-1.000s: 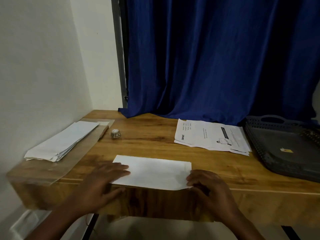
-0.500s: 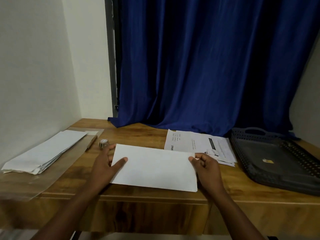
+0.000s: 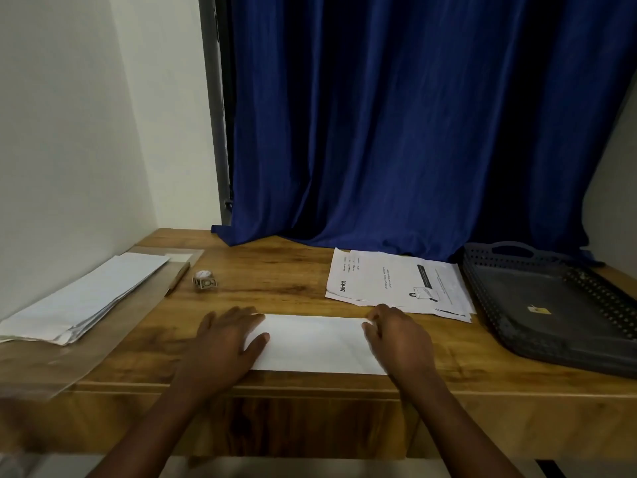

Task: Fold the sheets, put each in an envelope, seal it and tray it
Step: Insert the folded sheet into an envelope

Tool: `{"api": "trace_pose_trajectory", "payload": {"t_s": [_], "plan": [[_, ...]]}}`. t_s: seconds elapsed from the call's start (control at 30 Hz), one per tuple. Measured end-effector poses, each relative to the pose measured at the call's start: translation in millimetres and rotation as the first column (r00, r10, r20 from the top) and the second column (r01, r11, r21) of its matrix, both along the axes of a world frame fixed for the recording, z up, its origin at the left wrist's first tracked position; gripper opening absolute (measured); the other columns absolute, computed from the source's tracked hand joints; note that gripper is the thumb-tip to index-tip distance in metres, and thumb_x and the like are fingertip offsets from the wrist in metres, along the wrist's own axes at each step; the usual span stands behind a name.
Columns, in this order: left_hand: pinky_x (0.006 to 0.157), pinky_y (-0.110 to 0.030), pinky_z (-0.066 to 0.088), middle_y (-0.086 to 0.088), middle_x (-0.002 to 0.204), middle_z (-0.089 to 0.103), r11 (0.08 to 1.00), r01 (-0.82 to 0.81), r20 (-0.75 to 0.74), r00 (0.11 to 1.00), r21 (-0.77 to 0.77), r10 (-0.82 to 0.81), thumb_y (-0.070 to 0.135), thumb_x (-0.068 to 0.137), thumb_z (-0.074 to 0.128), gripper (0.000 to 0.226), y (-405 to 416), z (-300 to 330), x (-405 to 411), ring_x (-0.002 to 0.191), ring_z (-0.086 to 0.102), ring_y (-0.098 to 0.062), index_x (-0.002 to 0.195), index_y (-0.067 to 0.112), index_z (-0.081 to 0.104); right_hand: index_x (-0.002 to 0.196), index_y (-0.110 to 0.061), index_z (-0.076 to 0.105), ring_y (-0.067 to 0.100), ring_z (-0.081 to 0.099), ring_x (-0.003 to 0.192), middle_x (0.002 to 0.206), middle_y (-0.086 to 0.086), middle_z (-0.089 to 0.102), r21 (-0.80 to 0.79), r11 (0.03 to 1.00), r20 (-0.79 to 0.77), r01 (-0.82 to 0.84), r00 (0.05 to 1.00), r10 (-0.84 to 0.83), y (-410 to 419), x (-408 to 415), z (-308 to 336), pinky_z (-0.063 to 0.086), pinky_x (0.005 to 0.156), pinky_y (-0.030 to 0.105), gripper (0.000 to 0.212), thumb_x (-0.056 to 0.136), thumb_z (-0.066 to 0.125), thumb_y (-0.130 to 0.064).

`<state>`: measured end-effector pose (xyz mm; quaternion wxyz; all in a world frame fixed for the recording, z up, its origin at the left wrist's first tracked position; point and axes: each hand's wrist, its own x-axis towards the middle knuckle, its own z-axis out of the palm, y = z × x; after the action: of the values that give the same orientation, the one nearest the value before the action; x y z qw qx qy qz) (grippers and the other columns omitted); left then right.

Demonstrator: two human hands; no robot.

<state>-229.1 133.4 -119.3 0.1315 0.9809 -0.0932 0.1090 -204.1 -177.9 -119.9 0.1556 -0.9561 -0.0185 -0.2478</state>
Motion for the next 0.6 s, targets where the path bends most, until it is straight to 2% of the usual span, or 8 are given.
{"api": "trace_pose_trajectory", "payload": {"t_s": [0.1, 0.13, 0.17, 0.23, 0.27, 0.33, 0.43, 0.6], "plan": [[0.126, -0.045, 0.006, 0.01, 0.167, 0.016, 0.998, 0.028, -0.118, 0.993, 0.061, -0.021, 0.078, 0.092, 0.01, 0.081, -4, 4, 1, 0.155, 0.009, -0.012, 0.159, 0.034, 0.022, 0.098, -0.029, 0.071, 0.01, 0.062, 0.074, 0.101, -0.004, 0.068, -0.035, 0.999, 0.004, -0.012, 1.0, 0.012, -1, -2, -2, 0.051, 0.061, 0.023, 0.02, 0.098, 0.053, -0.039], [0.126, -0.045, 0.005, 0.01, 0.168, 0.012, 0.997, 0.031, -0.138, 0.99, 0.077, -0.02, 0.079, 0.086, 0.004, 0.088, -5, 5, 2, 0.155, 0.006, -0.011, 0.16, 0.032, 0.018, 0.098, -0.028, 0.072, 0.01, 0.063, 0.077, 0.104, -0.004, 0.068, -0.048, 0.999, 0.016, -0.025, 1.0, 0.026, -3, -2, -3, 0.052, 0.064, 0.023, 0.022, 0.099, 0.053, -0.037], [0.126, -0.045, 0.005, 0.01, 0.168, 0.009, 0.995, 0.034, -0.146, 0.989, 0.089, -0.021, 0.08, 0.079, -0.002, 0.096, -4, 5, 3, 0.155, 0.004, -0.011, 0.16, 0.032, 0.016, 0.102, -0.028, 0.073, 0.011, 0.063, 0.086, 0.111, -0.003, 0.068, -0.081, 0.996, 0.019, -0.046, 0.999, 0.048, -5, -4, -4, 0.054, 0.071, 0.025, 0.024, 0.099, 0.051, -0.038], [0.126, -0.044, 0.004, 0.009, 0.168, 0.006, 0.994, 0.032, -0.154, 0.988, 0.103, -0.016, 0.08, 0.073, -0.008, 0.103, -3, 3, 5, 0.155, 0.002, -0.011, 0.161, 0.03, 0.013, 0.126, -0.028, 0.066, 0.016, 0.057, 0.12, 0.137, -0.003, 0.06, -0.173, 0.979, -0.079, -0.11, 0.992, 0.098, -5, -12, -3, 0.049, 0.098, 0.033, 0.041, 0.103, 0.04, -0.049], [0.125, -0.044, 0.004, 0.009, 0.168, 0.005, 0.994, 0.028, -0.159, 0.987, 0.104, -0.012, 0.08, 0.072, -0.009, 0.104, -3, 2, 6, 0.155, 0.001, -0.011, 0.161, 0.03, 0.012, 0.142, -0.028, 0.055, 0.018, 0.045, 0.138, 0.152, -0.004, 0.049, -0.189, 0.971, -0.186, -0.145, 0.976, 0.109, -4, -18, -1, 0.039, 0.111, 0.038, 0.058, 0.102, 0.028, -0.06], [0.125, -0.044, 0.003, 0.009, 0.168, 0.004, 0.994, 0.025, -0.164, 0.986, 0.104, -0.008, 0.079, 0.074, -0.007, 0.101, -3, 1, 7, 0.155, 0.001, -0.011, 0.161, 0.029, 0.011, 0.158, -0.026, 0.027, 0.019, 0.018, 0.155, 0.167, -0.005, 0.023, -0.165, 0.965, -0.368, -0.204, 0.92, 0.132, -3, -27, 4, 0.017, 0.124, 0.043, 0.092, 0.085, -0.001, -0.075], [0.125, -0.044, 0.003, 0.009, 0.168, 0.005, 0.994, 0.022, -0.162, 0.987, 0.108, -0.005, 0.074, 0.086, 0.004, 0.087, -3, -1, 8, 0.155, 0.001, -0.011, 0.161, 0.029, 0.012, 0.162, -0.026, 0.005, 0.018, -0.003, 0.157, 0.17, -0.005, -0.001, -0.163, 0.955, -0.473, -0.247, 0.869, 0.144, -4, -27, 3, 0.001, 0.126, 0.047, 0.108, 0.071, -0.013, -0.081], [0.126, -0.043, 0.007, 0.011, 0.167, 0.014, 0.998, 0.033, -0.121, 0.992, 0.05, -0.027, 0.073, 0.091, 0.015, 0.08, -1, 1, 5, 0.155, 0.008, -0.009, 0.16, 0.031, 0.02, 0.162, -0.027, -0.001, 0.017, -0.007, 0.156, 0.17, -0.006, -0.007, -0.196, 0.949, -0.486, -0.248, 0.865, 0.125, -5, -24, -2, -0.003, 0.126, 0.048, 0.114, 0.065, -0.018, -0.085]]}}
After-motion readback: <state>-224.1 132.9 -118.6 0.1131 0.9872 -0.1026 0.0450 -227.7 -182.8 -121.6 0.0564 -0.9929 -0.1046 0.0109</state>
